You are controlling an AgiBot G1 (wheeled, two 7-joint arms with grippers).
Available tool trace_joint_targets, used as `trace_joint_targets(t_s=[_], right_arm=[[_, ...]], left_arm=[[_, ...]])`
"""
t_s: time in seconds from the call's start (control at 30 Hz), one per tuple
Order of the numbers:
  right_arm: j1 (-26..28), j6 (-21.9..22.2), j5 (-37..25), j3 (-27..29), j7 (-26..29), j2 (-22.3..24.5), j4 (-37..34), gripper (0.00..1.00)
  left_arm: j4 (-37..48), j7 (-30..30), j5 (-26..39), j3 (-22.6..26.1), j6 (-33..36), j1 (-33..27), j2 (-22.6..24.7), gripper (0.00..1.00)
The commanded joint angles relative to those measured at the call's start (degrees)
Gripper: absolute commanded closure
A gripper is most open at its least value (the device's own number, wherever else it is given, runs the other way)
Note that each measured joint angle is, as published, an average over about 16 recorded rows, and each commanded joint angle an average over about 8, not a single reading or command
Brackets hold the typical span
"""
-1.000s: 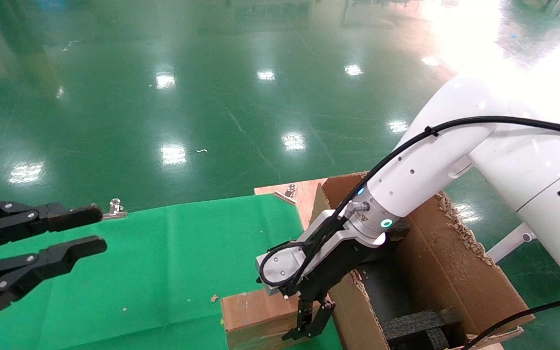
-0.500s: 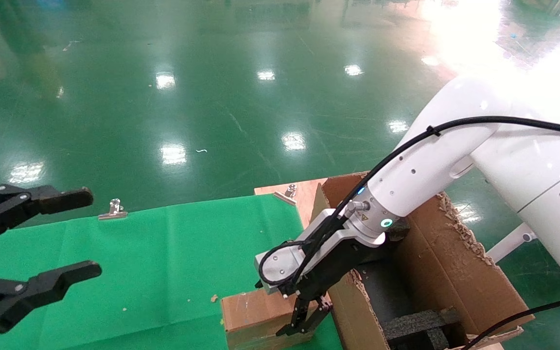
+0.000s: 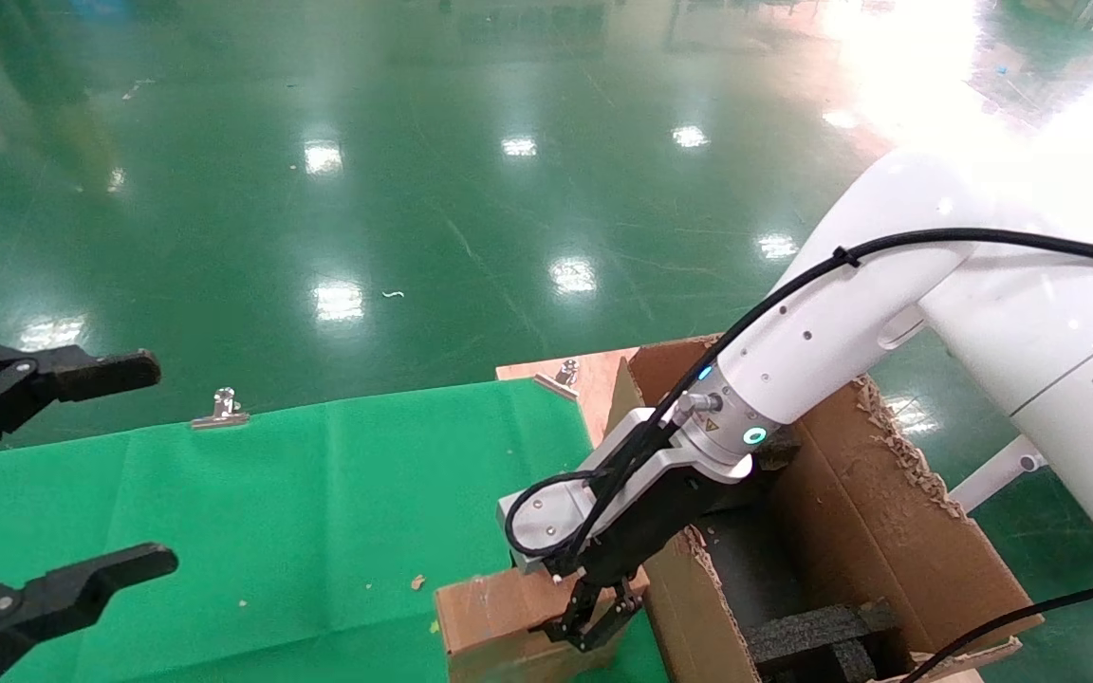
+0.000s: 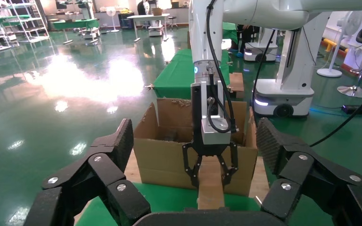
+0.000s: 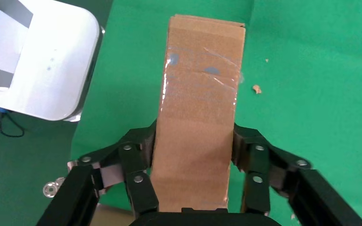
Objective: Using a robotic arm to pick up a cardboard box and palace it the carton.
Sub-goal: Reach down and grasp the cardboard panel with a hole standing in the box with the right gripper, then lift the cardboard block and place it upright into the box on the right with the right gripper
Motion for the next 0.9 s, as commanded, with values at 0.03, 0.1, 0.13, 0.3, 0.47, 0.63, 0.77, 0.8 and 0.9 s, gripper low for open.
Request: trace_joint_targets(t_s=[0.03, 0.1, 0.13, 0.3, 0.47, 0.63, 0.77, 0.8, 0.9], right_arm=[[0.0, 0.0, 0.0, 0.0, 0.0, 0.0, 0.0, 1.0], [0.0, 0.1, 0.0, 0.0, 0.0, 0.0, 0.0, 1.0], [0.0, 0.1, 0.1, 0.0, 0.0, 0.0, 0.0, 1.0], [1.5, 0.0, 1.1, -0.2, -0.2, 0.3, -0.3, 1.0], [6.4, -0.6, 2.8, -1.0, -1.6, 0.6, -1.8, 1.0], [13.9, -0.9, 5.5, -2.8, -4.1, 0.5, -4.7, 1.0], [20.1, -1.1, 7.8, -5.3, -6.7, -0.1, -7.6, 1.0], [21.5, -1.1, 8.4, -6.1, -7.3, -0.3, -8.3, 1.0], [24.8, -1.2, 10.3, -8.6, -9.1, -0.9, -10.2, 1.0]], left_arm=[[0.0, 0.0, 0.0, 0.0, 0.0, 0.0, 0.0, 0.0], [0.0, 0.0, 0.0, 0.0, 0.0, 0.0, 0.0, 0.0], [0.0, 0.0, 0.0, 0.0, 0.0, 0.0, 0.0, 0.0], [0.0, 0.0, 0.0, 0.0, 0.0, 0.0, 0.0, 0.0], [0.0, 0.0, 0.0, 0.0, 0.0, 0.0, 0.0, 0.0], [0.0, 0.0, 0.0, 0.0, 0.0, 0.0, 0.0, 0.0], [0.0, 0.0, 0.0, 0.0, 0.0, 0.0, 0.0, 0.0], [0.0, 0.0, 0.0, 0.0, 0.0, 0.0, 0.0, 0.0], [0.0, 0.0, 0.0, 0.0, 0.0, 0.0, 0.0, 0.0]])
